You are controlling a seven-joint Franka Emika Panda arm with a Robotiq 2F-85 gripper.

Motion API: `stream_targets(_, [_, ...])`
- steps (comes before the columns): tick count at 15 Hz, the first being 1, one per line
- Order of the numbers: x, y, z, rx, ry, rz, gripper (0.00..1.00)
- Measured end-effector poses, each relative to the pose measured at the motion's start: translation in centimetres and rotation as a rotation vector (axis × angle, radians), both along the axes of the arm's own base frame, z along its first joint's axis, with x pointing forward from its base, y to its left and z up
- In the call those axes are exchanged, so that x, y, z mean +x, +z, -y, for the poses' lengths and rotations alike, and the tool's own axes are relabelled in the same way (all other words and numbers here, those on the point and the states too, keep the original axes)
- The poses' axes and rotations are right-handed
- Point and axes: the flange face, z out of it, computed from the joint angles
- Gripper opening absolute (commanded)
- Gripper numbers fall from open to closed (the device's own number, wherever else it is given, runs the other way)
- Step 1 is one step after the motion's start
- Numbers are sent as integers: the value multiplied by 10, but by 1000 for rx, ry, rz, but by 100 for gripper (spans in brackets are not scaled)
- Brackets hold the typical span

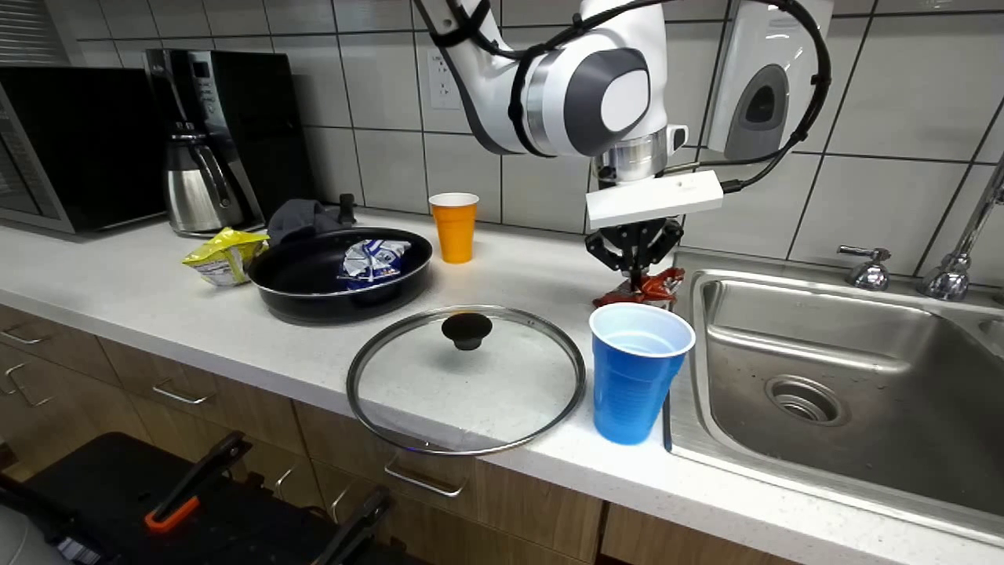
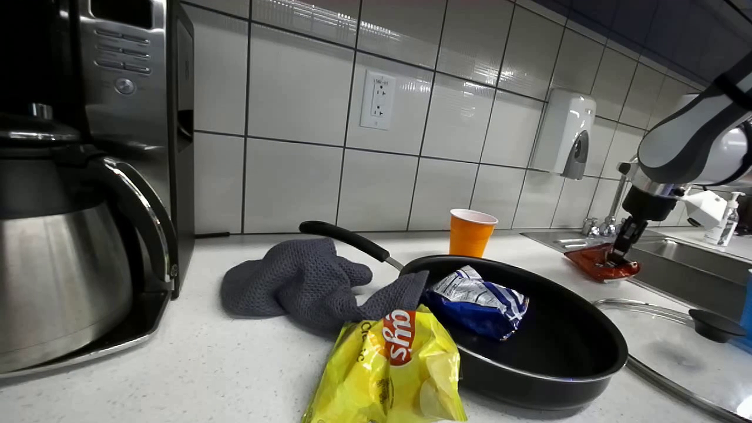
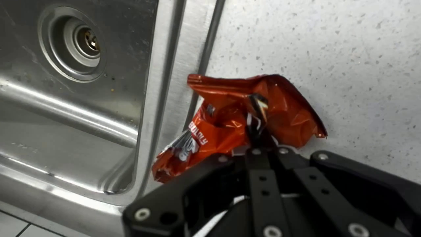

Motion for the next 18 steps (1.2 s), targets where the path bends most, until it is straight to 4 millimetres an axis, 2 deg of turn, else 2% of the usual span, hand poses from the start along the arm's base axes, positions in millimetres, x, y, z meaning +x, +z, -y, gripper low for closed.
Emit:
stream_targets(3, [0,1,-3,42,-2,9,0])
stream_targets(5, [2,8,-7,73,9,20,0])
stream_targets(12, [-5,70,-31,196,110,27,0])
stream_targets(18, [-19,100,-62,249,192,3,0])
